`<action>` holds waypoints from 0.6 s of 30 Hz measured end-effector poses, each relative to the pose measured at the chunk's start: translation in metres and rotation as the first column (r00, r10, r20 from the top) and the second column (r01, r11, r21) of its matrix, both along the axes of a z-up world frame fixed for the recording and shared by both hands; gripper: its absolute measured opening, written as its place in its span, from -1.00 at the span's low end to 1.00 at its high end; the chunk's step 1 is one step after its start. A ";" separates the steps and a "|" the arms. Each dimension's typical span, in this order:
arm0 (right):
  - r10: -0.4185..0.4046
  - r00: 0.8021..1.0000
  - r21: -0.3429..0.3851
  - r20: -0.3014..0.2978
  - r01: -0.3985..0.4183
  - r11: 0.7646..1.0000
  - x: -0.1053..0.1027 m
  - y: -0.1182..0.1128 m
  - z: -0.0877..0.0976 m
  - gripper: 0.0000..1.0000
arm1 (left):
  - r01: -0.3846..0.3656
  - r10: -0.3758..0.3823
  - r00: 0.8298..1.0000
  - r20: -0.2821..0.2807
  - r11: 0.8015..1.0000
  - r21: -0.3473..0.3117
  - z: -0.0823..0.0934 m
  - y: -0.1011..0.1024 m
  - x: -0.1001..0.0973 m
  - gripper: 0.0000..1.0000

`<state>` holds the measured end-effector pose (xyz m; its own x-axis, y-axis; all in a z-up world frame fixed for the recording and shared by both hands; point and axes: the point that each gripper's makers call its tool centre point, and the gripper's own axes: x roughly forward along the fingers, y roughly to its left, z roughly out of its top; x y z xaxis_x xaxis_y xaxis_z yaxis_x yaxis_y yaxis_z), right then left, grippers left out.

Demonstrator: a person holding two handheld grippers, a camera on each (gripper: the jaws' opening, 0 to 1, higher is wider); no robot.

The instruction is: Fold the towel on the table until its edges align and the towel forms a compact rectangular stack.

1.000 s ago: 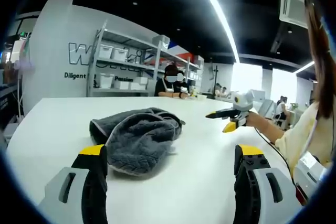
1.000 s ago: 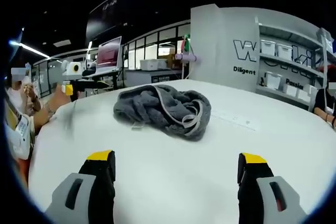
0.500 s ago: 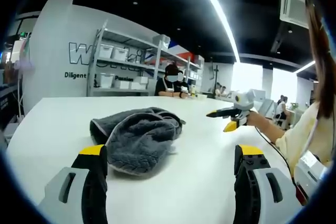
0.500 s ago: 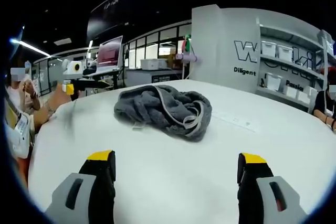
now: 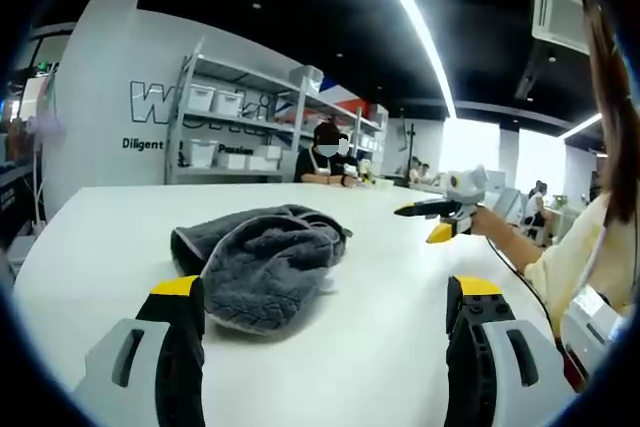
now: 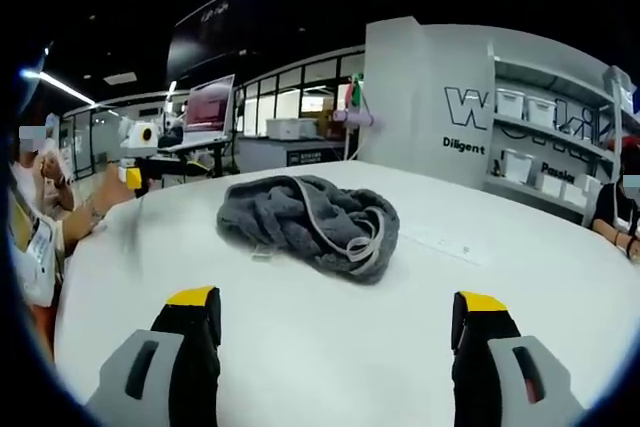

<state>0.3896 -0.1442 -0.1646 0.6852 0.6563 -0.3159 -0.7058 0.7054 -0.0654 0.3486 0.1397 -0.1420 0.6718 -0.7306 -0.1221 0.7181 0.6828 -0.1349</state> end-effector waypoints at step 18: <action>0.102 0.992 0.014 0.071 -0.103 0.995 -0.009 0.032 0.053 0.82 | 0.012 -0.012 1.000 0.003 1.000 0.001 0.000 -0.003 -0.002 0.95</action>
